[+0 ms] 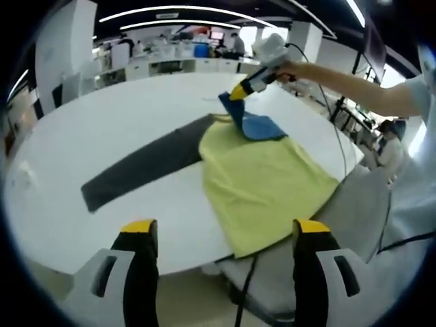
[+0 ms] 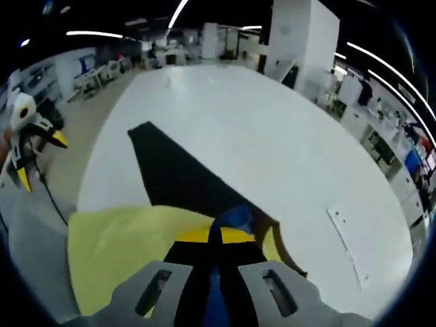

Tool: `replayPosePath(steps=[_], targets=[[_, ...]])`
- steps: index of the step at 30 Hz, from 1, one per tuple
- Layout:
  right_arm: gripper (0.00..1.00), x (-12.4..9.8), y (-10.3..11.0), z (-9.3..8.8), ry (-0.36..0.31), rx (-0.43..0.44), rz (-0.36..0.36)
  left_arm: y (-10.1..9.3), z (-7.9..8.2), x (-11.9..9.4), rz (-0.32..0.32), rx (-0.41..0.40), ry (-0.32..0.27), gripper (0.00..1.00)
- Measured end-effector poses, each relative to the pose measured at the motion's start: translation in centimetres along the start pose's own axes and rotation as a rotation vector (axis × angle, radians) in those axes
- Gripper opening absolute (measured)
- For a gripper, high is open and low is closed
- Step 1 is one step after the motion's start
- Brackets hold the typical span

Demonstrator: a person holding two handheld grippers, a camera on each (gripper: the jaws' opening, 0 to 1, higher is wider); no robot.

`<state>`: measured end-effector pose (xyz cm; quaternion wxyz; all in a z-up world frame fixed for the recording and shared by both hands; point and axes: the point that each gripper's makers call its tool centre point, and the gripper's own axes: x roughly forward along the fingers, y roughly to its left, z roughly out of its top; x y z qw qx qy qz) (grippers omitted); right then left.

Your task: Fold the garment on the visible template until the final outline fits inside the template.

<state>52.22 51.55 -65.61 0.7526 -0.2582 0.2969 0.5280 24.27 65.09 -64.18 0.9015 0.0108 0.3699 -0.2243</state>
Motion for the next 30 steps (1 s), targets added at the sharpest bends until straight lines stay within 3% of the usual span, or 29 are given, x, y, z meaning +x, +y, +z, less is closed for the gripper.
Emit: replayPosePath(steps=[8, 30], targets=[[0.03, 1.4, -0.2, -0.9, 0.009, 0.035, -0.001, 0.2, -0.2, 0.0, -0.002, -0.005, 0.004, 0.77], [0.07, 3.6, 0.2, -0.8, -0.013, 0.047, 0.001, 0.3, -0.8, 0.4, -0.006, -0.027, 0.014, 0.77]])
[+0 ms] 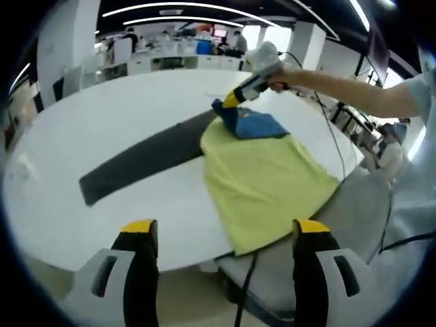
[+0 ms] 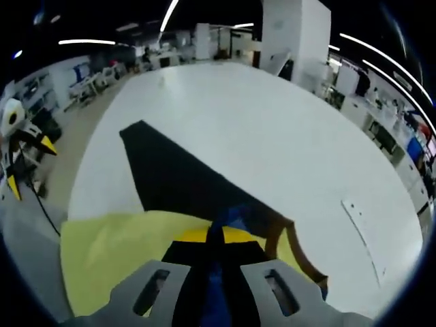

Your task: Fold the garment on the visible template until the final outline fits inside the template.

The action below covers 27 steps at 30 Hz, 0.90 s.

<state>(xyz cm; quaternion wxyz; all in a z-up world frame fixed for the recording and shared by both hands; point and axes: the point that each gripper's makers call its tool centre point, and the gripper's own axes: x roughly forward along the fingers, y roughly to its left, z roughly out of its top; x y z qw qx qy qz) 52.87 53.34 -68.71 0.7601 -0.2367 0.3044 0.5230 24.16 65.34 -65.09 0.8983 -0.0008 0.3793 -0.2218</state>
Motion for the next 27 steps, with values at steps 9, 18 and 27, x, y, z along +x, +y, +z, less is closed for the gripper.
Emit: replayPosePath(steps=[9, 18, 27], targets=[[0.09, 0.08, 0.08, 0.01, 0.002, -0.007, -0.002, 0.02, 0.27, 0.07, 0.001, 0.002, -0.003, 0.77], [0.12, -0.03, 0.25, -0.09, 0.01, -0.023, -0.005, -0.01, 0.51, 0.0, 0.0, 0.011, -0.007, 0.77], [0.2, -0.34, 0.02, -0.63, 0.006, -0.013, -0.022, -0.17, 0.62, 0.0, -0.001, 0.016, -0.012, 0.77]])
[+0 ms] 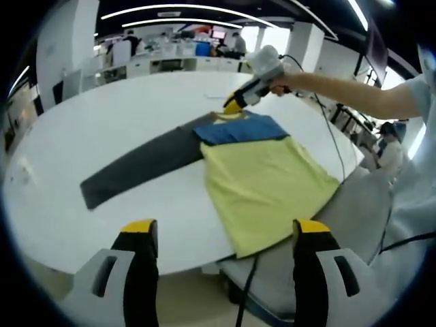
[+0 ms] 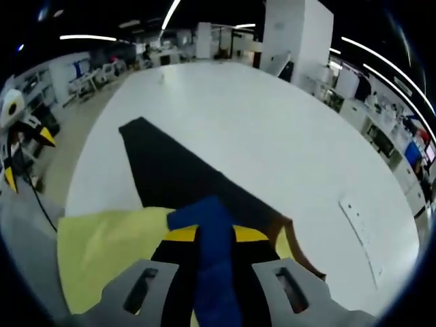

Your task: Fold the garment on the visible template until the final outline fits inside the template.

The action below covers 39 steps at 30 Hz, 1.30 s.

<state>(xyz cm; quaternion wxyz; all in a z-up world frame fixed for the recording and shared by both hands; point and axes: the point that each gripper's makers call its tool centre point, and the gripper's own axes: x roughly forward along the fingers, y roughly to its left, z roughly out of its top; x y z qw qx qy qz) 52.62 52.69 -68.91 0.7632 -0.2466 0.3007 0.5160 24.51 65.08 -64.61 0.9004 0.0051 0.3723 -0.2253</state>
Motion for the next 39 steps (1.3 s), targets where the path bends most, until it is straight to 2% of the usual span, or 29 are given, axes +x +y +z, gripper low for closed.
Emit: replayPosePath(steps=[8, 12, 22, 32, 39], targets=[[0.33, -0.4, -0.1, -0.6, 0.001, 0.004, -0.02, -0.1, -0.1, 0.0, -0.001, 0.001, -0.001, 0.77], [0.43, -0.6, 0.0, -1.0, 0.003, 0.015, -0.029, -0.1, 0.0, 0.0, -0.003, 0.004, -0.001, 0.77], [0.57, -1.5, -0.2, -2.4, 0.021, 0.043, -0.057, -0.2, 0.1, 0.0, -0.006, 0.013, -0.003, 0.78], [0.78, -2.5, -1.4, -3.2, 0.022, 0.062, -0.126, -0.4, 0.3, -0.1, -0.012, 0.023, -0.013, 0.78], [0.84, -3.2, -1.3, -3.7, 0.021, 0.074, -0.14, -0.6, 0.3, -0.2, -0.017, 0.026, -0.019, 0.78]])
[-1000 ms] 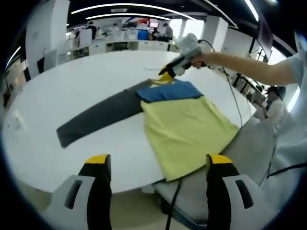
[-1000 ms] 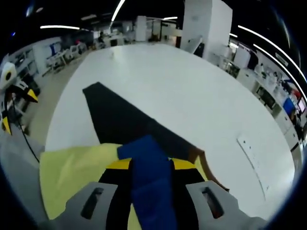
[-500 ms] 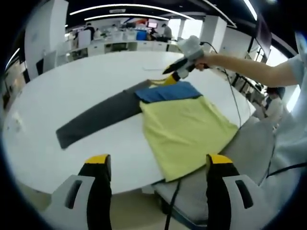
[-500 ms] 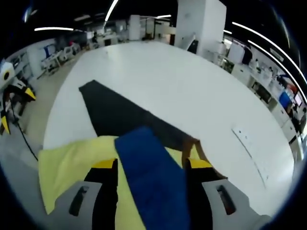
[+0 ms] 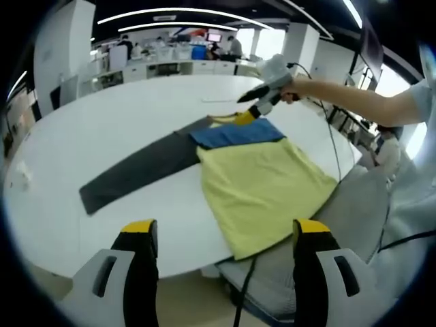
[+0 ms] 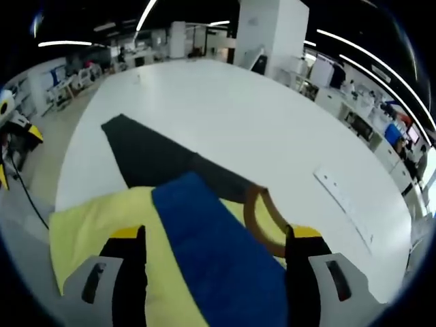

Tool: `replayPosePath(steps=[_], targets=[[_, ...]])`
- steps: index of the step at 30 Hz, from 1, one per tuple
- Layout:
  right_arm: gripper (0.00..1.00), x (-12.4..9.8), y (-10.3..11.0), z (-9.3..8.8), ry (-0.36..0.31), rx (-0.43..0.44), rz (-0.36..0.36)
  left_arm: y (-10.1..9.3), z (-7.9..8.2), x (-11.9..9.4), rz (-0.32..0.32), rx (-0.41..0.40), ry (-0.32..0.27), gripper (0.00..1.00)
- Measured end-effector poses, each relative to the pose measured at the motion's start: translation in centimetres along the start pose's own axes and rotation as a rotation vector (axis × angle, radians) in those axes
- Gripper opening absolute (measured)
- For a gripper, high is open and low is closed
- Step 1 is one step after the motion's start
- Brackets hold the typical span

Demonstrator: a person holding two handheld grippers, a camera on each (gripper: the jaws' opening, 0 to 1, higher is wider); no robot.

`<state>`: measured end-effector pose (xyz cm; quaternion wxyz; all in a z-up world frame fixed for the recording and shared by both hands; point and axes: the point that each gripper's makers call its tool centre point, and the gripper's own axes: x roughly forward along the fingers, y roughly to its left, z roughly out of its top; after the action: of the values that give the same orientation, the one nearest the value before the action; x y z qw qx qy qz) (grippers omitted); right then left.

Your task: Fold the garment on the visible template until the final outline fits inside the template.

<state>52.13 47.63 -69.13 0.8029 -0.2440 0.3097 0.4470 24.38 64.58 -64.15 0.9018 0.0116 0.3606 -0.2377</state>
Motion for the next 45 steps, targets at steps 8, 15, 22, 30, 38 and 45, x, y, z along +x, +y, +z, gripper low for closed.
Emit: replayPosePath(steps=[8, 15, 22, 30, 38, 45], targets=[[0.96, -1.0, -0.5, -0.4, 0.004, -0.004, -0.022, -0.2, 0.0, -0.1, -0.006, 0.008, -0.005, 0.78], [1.0, -2.0, -0.6, -0.9, 0.009, -0.011, -0.032, -0.2, 0.2, -0.2, -0.008, 0.015, -0.009, 0.79], [1.0, -2.6, -0.1, -2.1, 0.023, 0.005, -0.038, -0.4, 0.5, -0.2, -0.015, 0.031, -0.012, 0.8], [1.0, -3.7, 0.0, -2.7, 0.01, 0.026, -0.049, -0.5, 0.4, -0.2, -0.018, 0.034, -0.01, 0.81], [1.0, -5.2, 1.4, -2.8, -0.029, 0.058, -0.027, -0.5, 0.6, 0.0, -0.023, 0.046, -0.012, 0.82], [1.0, -6.7, 2.3, -3.2, -0.043, 0.043, -0.038, -0.7, 0.8, 0.2, -0.035, 0.057, -0.014, 0.84]])
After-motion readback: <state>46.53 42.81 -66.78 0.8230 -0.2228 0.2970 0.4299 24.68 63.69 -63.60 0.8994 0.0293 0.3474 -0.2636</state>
